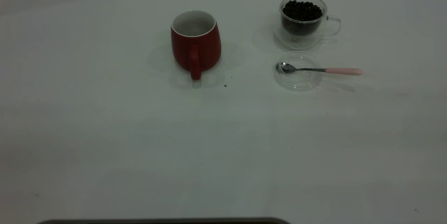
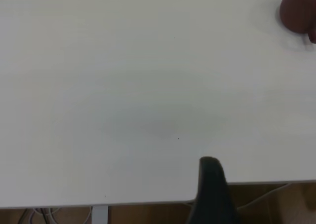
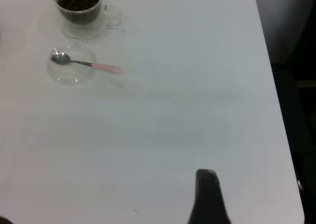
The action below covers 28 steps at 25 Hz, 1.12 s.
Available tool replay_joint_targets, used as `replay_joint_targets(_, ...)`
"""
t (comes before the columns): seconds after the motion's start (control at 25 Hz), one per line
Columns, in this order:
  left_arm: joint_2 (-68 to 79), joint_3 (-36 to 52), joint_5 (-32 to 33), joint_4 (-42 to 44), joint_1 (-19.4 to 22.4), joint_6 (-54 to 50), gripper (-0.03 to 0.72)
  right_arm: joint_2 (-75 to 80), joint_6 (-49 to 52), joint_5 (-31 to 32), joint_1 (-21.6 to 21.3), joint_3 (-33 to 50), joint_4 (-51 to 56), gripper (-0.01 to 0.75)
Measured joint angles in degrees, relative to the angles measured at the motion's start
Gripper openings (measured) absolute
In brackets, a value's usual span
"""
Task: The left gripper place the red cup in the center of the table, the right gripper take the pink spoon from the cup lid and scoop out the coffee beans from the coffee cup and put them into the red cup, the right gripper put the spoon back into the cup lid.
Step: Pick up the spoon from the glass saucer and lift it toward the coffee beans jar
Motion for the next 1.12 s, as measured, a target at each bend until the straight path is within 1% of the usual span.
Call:
replay_joint_targets(0.36,0.0,0.0,0.0,0.0,0.0,0.0,0.586,0.0,1.41,0.0,0.0,0.0,1.03,0.574)
replay_joint_targets(0.48,0.0,0.0,0.0,0.0,0.0,0.0,0.586,2.45,1.91,-1.02,0.0,-0.93,2.56,0.616)
replay_joint_targets(0.56,0.0,0.0,0.0,0.0,0.0,0.31,0.586,7.15,2.1,-2.43,0.0,-3.04,4.77,0.666)
replay_joint_targets(0.68,0.0,0.0,0.0,0.0,0.0,0.0,0.586,19.08,2.1,-4.54,0.0,-8.06,8.86,0.7)
replay_joint_targets(0.96,0.0,0.0,0.0,0.0,0.0,0.0,0.586,49.72,0.01,-7.52,0.0,-22.36,17.35,0.699)
replay_joint_targets(1.12,0.0,0.0,0.0,0.0,0.0,0.0,0.586,62.57,-0.49,-11.92,0.0,-26.13,23.4,0.697)
